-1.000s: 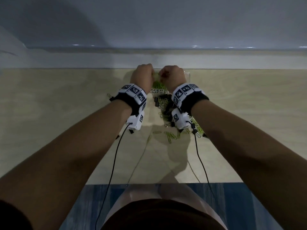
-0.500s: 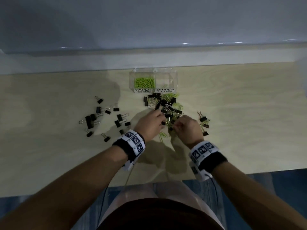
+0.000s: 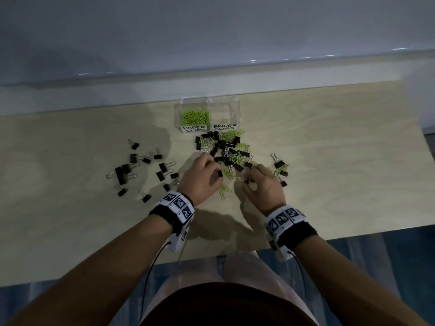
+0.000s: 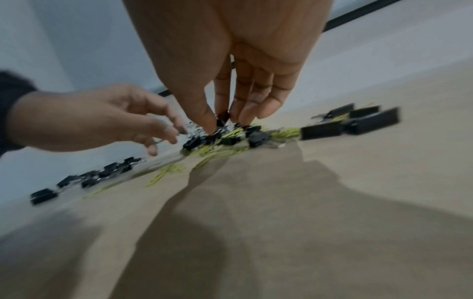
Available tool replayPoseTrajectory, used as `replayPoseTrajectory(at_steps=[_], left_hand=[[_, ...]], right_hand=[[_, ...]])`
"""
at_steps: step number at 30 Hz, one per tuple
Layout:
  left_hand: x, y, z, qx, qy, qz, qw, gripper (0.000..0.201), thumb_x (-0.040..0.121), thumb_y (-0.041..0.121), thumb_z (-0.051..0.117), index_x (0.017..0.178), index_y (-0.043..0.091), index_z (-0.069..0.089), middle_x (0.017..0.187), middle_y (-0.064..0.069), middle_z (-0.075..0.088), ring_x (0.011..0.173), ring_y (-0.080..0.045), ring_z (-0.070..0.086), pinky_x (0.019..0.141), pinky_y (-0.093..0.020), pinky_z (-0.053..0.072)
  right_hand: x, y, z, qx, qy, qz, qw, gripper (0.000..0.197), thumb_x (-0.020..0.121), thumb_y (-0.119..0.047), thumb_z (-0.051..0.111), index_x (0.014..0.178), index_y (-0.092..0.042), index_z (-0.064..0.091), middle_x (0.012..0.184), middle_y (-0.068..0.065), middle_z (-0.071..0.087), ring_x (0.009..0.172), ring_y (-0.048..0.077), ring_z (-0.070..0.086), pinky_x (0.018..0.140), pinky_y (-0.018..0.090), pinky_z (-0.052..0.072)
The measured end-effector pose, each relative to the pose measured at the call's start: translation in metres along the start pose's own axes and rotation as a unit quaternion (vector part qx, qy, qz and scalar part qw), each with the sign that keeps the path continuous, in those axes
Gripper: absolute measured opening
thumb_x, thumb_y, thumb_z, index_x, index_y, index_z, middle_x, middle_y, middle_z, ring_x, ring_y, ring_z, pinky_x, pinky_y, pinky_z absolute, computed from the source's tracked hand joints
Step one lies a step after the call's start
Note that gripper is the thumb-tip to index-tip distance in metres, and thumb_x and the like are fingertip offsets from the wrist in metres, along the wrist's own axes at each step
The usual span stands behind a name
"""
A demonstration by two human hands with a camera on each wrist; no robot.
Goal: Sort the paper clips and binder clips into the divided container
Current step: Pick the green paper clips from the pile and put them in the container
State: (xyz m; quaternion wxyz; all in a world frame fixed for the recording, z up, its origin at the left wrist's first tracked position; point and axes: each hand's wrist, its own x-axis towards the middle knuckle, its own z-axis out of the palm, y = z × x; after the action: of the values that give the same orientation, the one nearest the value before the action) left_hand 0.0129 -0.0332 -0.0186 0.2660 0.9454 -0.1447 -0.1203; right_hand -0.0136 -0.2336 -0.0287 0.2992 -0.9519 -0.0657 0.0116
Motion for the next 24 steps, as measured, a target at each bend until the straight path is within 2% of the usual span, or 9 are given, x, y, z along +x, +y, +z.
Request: replayPoseTrajectory(at_steps=[2, 4, 8, 10, 12, 16, 18, 21, 24], left_hand=[[-0.006, -0.006, -0.009, -0.039, 0.045, -0.027, 0.998, 0.023, 0.085, 0.03, 0.062, 0.102, 0.014, 0.059, 0.107, 0.003, 0.044, 0.092, -0.009, 0.045, 0.077, -0.021, 0.043], [-0.01, -0.018, -0.018, -0.053, 0.096, -0.063, 0.992, 0.021, 0.084, 0.025, 0.064, 0.099, 0.012, 0.057, 0.105, 0.003, 0.045, 0.091, -0.011, 0.048, 0.077, -0.021, 0.04], [-0.018, -0.052, -0.027, 0.012, 0.147, -0.114, 0.982, 0.022, 0.079, 0.022, 0.065, 0.095, 0.01, 0.057, 0.105, -0.01, 0.05, 0.096, -0.027, 0.051, 0.076, -0.037, 0.05], [-0.016, -0.058, -0.027, 0.046, 0.141, -0.121, 0.982, 0.026, 0.078, 0.023, 0.064, 0.098, 0.009, 0.058, 0.107, -0.013, 0.05, 0.098, -0.032, 0.049, 0.079, -0.045, 0.049], [-0.008, -0.049, -0.026, 0.06, 0.118, -0.109, 0.985, 0.031, 0.08, 0.025, 0.063, 0.106, 0.009, 0.057, 0.111, -0.013, 0.049, 0.102, -0.031, 0.047, 0.085, -0.045, 0.047], [0.013, -0.014, -0.017, 0.05, 0.031, -0.03, 0.998, 0.041, 0.087, 0.024, 0.06, 0.126, 0.014, 0.051, 0.125, -0.006, 0.045, 0.117, -0.023, 0.039, 0.102, -0.036, 0.038], [0.022, -0.005, -0.01, 0.082, -0.004, -0.003, 0.997, 0.048, 0.085, 0.023, 0.062, 0.131, 0.016, 0.047, 0.129, -0.006, 0.043, 0.12, -0.024, 0.039, 0.105, -0.04, 0.038], [0.03, -0.005, -0.005, 0.114, -0.022, -0.015, 0.993, 0.048, 0.084, 0.023, 0.065, 0.129, 0.015, 0.05, 0.129, -0.007, 0.042, 0.118, -0.026, 0.039, 0.103, -0.04, 0.038], [0.029, -0.01, -0.007, 0.086, -0.005, -0.001, 0.996, 0.039, 0.084, 0.026, 0.065, 0.121, 0.015, 0.056, 0.126, -0.006, 0.045, 0.118, -0.025, 0.04, 0.103, -0.041, 0.039]], right_hand=[[0.0, 0.012, -0.013, -0.005, 0.04, 0.024, 0.999, 0.011, 0.079, -0.018, 0.067, 0.086, -0.01, 0.066, 0.084, 0.003, 0.062, 0.072, 0.018, 0.057, 0.06, 0.029, 0.051], [0.005, 0.025, -0.027, -0.02, 0.077, 0.054, 0.995, 0.013, 0.078, -0.016, 0.069, 0.087, -0.007, 0.067, 0.084, 0.006, 0.063, 0.072, 0.021, 0.058, 0.062, 0.027, 0.049], [0.018, 0.048, -0.042, -0.082, 0.117, 0.105, 0.984, 0.019, 0.076, -0.017, 0.071, 0.091, -0.006, 0.066, 0.089, 0.012, 0.065, 0.08, 0.032, 0.059, 0.065, 0.039, 0.051], [0.023, 0.048, -0.043, -0.107, 0.113, 0.134, 0.979, 0.023, 0.079, -0.022, 0.069, 0.096, -0.009, 0.065, 0.096, 0.013, 0.064, 0.088, 0.035, 0.057, 0.072, 0.043, 0.048], [0.027, 0.04, -0.036, -0.114, 0.093, 0.137, 0.98, 0.022, 0.079, -0.023, 0.068, 0.096, -0.01, 0.065, 0.098, 0.012, 0.062, 0.091, 0.035, 0.055, 0.075, 0.043, 0.043], [0.028, 0.012, -0.015, -0.118, 0.008, 0.06, 0.991, 0.014, 0.083, -0.023, 0.062, 0.093, -0.014, 0.068, 0.096, 0.004, 0.061, 0.092, 0.028, 0.053, 0.082, 0.044, 0.04], [0.029, 0.001, -0.006, -0.123, -0.028, 0.046, 0.991, 0.018, 0.086, -0.026, 0.056, 0.095, -0.016, 0.068, 0.097, 0.003, 0.059, 0.094, 0.026, 0.051, 0.087, 0.045, 0.037], [0.033, -0.009, 0.001, -0.142, -0.07, 0.067, 0.985, 0.025, 0.086, -0.036, 0.056, 0.099, -0.017, 0.065, 0.102, 0.004, 0.056, 0.099, 0.027, 0.048, 0.091, 0.047, 0.036], [0.038, -0.013, 0.003, -0.157, -0.107, 0.085, 0.978, 0.029, 0.086, -0.038, 0.058, 0.105, -0.016, 0.063, 0.109, 0.007, 0.052, 0.104, 0.03, 0.046, 0.093, 0.049, 0.034]])
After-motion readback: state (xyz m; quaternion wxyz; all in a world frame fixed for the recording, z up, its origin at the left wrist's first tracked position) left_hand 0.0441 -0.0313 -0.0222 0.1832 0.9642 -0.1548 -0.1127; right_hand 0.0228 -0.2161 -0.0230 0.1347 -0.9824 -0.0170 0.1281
